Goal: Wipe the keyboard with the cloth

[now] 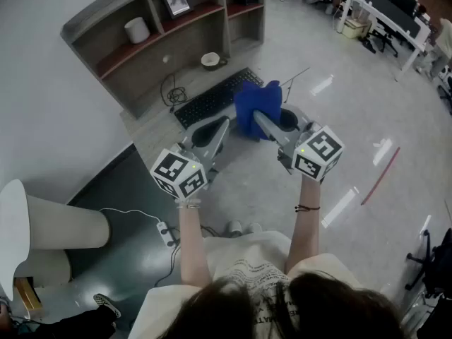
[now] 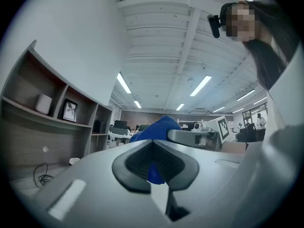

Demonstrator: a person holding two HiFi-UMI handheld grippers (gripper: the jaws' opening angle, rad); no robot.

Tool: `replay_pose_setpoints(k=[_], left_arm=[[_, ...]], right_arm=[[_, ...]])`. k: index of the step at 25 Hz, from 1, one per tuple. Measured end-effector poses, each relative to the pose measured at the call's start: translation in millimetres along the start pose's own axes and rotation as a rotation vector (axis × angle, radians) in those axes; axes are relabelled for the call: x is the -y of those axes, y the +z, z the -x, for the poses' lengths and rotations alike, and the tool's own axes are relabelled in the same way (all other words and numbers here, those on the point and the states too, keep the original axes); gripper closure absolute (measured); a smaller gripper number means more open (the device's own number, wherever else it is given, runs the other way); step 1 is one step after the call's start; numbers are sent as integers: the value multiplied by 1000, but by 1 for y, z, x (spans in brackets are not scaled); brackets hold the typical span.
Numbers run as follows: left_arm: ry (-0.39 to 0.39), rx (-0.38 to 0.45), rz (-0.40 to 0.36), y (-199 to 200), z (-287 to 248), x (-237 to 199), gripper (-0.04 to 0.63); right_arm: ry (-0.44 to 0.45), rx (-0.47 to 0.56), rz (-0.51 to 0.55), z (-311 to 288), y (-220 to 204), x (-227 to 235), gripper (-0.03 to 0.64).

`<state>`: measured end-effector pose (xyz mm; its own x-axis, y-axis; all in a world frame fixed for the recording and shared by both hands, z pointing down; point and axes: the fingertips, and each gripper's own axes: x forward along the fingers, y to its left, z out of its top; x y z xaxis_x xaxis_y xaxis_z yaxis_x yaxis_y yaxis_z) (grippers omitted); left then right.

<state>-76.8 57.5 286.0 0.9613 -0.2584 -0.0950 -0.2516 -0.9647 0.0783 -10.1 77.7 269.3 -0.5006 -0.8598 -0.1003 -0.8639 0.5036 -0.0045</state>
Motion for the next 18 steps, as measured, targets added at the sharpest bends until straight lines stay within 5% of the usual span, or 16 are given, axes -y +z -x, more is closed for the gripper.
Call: replay_pose_setpoints(k=[18], left_arm=[[20,-7,6,-8,-11,14,591]], right_arm=[[-28,-10,-10,22,-3,15,558]])
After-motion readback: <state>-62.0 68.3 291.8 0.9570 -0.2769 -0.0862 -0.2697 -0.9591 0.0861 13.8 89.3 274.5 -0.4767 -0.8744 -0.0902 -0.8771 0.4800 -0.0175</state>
